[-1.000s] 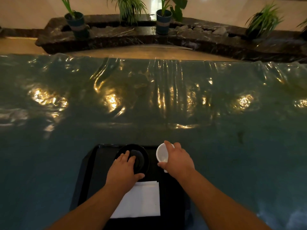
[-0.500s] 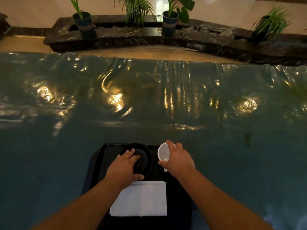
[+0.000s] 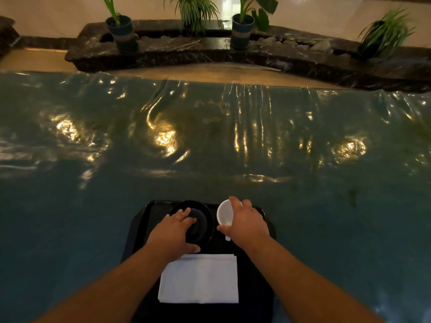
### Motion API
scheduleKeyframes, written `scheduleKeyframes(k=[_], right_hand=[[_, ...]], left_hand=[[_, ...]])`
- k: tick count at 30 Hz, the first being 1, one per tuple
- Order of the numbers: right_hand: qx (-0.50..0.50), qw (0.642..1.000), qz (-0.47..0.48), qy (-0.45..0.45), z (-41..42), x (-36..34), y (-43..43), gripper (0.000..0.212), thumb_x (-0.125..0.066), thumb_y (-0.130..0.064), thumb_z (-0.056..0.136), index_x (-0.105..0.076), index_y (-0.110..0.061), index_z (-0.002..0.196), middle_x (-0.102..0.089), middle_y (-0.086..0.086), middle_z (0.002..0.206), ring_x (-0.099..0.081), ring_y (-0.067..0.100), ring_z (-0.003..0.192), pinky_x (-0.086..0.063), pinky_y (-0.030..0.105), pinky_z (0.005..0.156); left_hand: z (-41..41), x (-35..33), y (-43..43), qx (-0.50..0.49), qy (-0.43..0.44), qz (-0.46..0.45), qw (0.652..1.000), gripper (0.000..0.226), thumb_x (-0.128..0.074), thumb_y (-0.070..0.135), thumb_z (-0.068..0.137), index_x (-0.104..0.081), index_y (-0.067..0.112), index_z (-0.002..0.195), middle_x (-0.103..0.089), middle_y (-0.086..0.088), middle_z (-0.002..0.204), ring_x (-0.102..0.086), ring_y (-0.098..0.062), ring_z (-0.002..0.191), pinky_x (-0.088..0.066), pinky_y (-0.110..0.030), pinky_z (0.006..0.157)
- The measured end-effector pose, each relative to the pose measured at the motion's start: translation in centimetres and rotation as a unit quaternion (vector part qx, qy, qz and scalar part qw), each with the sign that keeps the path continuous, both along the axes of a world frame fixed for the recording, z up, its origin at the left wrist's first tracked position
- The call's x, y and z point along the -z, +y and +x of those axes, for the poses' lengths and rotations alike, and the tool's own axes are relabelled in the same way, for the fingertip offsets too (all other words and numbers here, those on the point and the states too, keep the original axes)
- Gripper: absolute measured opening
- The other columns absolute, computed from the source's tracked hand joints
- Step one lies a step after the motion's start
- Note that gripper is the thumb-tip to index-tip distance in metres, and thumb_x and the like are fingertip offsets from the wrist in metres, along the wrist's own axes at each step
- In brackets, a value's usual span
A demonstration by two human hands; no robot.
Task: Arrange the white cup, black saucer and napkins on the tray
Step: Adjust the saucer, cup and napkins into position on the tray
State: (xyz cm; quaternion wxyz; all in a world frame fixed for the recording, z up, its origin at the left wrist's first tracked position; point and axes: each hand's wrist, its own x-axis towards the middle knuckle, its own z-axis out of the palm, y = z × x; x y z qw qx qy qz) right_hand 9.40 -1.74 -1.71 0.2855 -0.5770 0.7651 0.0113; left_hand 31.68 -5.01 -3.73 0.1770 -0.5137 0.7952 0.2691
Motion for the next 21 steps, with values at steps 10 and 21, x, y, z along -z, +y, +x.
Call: scheduleKeyframes(k=[10,21], right_hand=[[-0.017,1.000,0.002,-0.001,0.60,0.12,-0.26,0.093,-0.077,-0.059,0.083,-0.027,-0.032,0.156,-0.044,0.007,0.143,-0.058,0.036,0.120,-0.055,0.045,0.090],[-0.028,1.000,0.000,0.007,0.88,0.66,-0.51,0.094,-0.075,-0.060,0.084,-0.023,-0.032,0.157,-0.043,0.007,0.144,-0.057,0.035,0.121,-0.055,0.044,0.089]], left_hand=[[-0.04,0.15,0.04,-0.002,0.000,0.002,1.000,0.092,-0.070,0.065,0.081,-0.031,0.031,0.157,-0.005,0.006,0.171,-0.006,-0.018,0.156,-0.009,-0.044,0.127],[0.16,0.38,-0.01,0.009,-0.001,0.002,1.000,0.092,-0.070,0.063,0.083,-0.030,0.030,0.158,-0.004,0.005,0.171,-0.005,-0.018,0.157,-0.006,-0.043,0.127]])
